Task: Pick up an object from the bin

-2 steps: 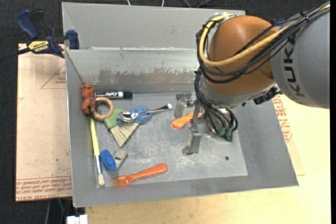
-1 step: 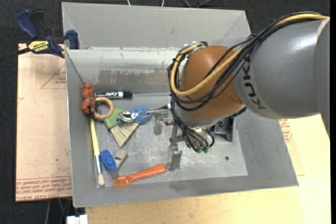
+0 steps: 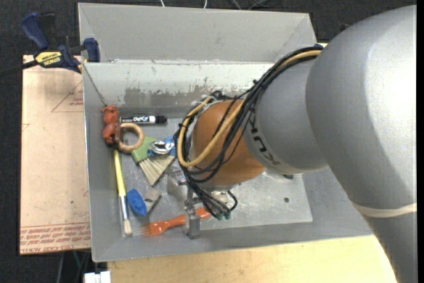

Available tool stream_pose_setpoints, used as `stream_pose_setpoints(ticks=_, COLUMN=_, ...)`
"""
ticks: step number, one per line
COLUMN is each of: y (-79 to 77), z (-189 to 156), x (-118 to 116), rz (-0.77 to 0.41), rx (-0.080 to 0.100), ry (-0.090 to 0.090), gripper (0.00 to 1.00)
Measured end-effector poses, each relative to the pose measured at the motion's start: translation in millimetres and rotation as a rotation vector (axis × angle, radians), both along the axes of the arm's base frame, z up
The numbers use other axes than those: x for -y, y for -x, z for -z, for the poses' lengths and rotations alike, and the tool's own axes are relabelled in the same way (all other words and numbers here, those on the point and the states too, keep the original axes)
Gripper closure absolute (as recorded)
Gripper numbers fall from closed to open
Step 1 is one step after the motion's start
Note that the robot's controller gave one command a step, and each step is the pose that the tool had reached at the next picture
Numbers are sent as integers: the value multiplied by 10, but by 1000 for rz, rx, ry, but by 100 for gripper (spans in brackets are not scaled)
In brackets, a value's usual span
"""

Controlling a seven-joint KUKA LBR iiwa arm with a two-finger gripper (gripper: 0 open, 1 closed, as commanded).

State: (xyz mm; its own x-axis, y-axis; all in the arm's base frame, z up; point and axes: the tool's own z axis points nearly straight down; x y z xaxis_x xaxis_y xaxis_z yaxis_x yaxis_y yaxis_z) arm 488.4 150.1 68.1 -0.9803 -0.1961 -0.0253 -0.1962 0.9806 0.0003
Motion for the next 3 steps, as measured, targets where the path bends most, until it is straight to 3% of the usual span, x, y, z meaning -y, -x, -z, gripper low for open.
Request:
stream_pose_setpoints(ticks=1, y=-8, z=-49, x=74, rz=-168, rx=6, ry=0, gripper=0)
stream_pose_setpoints(ticks=2, y=70, z=-273, x=188, rz=73, rx=0, ry=-5, gripper=0)
stream_pose_setpoints(ticks=3, y=48, z=-22, x=217, rz=-222, rx=10, ry=0, gripper=100)
